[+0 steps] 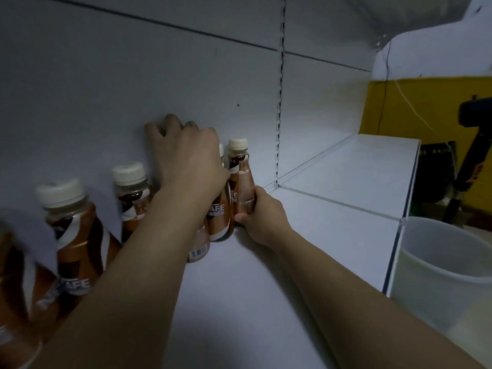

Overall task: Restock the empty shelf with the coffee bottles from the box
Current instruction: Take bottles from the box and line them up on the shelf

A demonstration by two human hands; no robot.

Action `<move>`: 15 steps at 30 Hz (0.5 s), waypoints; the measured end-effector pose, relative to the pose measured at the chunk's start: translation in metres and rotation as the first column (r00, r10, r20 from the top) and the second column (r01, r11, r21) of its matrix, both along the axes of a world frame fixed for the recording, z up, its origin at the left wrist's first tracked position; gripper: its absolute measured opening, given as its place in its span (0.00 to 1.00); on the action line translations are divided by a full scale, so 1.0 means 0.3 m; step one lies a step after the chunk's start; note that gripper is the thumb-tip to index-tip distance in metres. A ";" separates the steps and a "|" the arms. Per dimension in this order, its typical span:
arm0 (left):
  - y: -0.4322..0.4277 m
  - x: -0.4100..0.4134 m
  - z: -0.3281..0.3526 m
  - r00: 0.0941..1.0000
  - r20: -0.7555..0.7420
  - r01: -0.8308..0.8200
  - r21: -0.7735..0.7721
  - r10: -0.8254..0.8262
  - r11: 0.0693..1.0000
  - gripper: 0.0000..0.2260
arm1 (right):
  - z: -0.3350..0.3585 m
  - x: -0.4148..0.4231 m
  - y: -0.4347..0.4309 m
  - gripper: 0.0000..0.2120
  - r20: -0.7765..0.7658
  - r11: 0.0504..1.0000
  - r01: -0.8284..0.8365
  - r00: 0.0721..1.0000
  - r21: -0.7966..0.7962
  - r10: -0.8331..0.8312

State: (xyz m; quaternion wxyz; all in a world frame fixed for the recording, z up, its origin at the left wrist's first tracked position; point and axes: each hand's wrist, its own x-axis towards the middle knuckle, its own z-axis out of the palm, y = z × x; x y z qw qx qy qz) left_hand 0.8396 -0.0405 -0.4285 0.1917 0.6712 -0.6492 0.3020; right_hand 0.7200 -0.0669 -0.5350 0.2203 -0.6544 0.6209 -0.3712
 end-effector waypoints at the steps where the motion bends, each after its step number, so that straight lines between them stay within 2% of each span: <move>1: -0.002 0.000 0.001 1.000 0.004 -0.001 -0.008 0.001 1.000 0.19 | -0.006 0.000 -0.007 0.25 0.010 1.000 -0.018 1.000 -0.012 0.018; 3: -0.002 -0.004 -0.003 1.000 0.017 -0.011 -0.017 0.012 1.000 0.18 | -0.018 -0.001 -0.008 0.30 -0.017 0.999 -0.042 0.999 -0.015 0.042; 7: 0.003 -0.003 -0.006 0.999 0.028 -0.018 -0.021 0.018 1.000 0.19 | -0.031 0.018 -0.008 0.46 -0.074 0.998 -0.050 0.996 0.041 0.053; 12: 0.045 -0.005 -0.002 0.999 0.037 0.003 0.014 -0.003 1.000 0.20 | -0.019 0.017 0.011 0.50 -0.122 0.995 -0.043 0.991 0.088 0.053; 15: 0.105 0.001 0.003 0.999 0.016 0.030 0.004 -0.030 1.000 0.27 | -0.011 0.017 0.026 0.54 -0.101 0.996 -0.047 0.993 0.081 0.055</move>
